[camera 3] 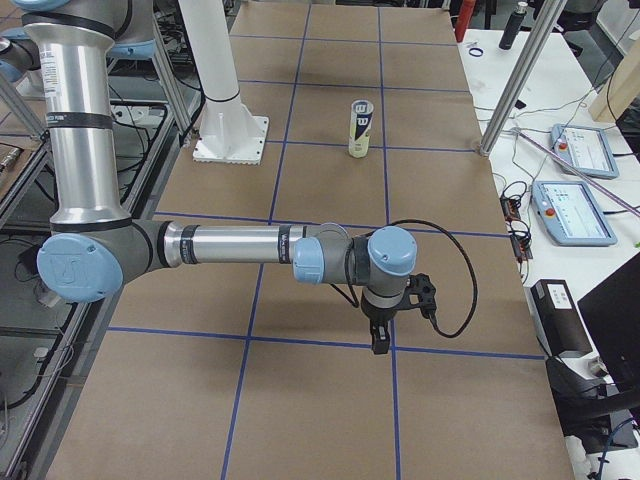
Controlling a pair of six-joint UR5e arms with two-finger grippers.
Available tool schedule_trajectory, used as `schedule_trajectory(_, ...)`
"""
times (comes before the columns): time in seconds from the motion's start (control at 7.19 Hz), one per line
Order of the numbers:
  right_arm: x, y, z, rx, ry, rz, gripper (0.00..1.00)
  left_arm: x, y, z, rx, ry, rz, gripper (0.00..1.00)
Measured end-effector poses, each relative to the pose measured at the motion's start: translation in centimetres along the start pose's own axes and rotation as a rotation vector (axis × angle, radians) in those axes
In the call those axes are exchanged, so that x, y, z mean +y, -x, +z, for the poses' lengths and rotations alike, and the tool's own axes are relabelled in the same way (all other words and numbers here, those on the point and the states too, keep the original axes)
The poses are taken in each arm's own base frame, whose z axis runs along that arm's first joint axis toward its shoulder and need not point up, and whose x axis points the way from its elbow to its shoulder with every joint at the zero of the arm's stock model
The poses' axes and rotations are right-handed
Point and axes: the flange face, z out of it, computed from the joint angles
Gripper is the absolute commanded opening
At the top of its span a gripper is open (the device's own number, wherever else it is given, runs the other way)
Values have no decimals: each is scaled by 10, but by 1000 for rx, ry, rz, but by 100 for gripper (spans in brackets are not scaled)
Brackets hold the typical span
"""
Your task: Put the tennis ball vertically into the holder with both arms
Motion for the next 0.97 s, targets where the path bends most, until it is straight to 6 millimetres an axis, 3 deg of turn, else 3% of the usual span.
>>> schedule_trajectory(0.97,0,0,0,-2,0,1,100,-1,-1,-1,3,-17,17,100)
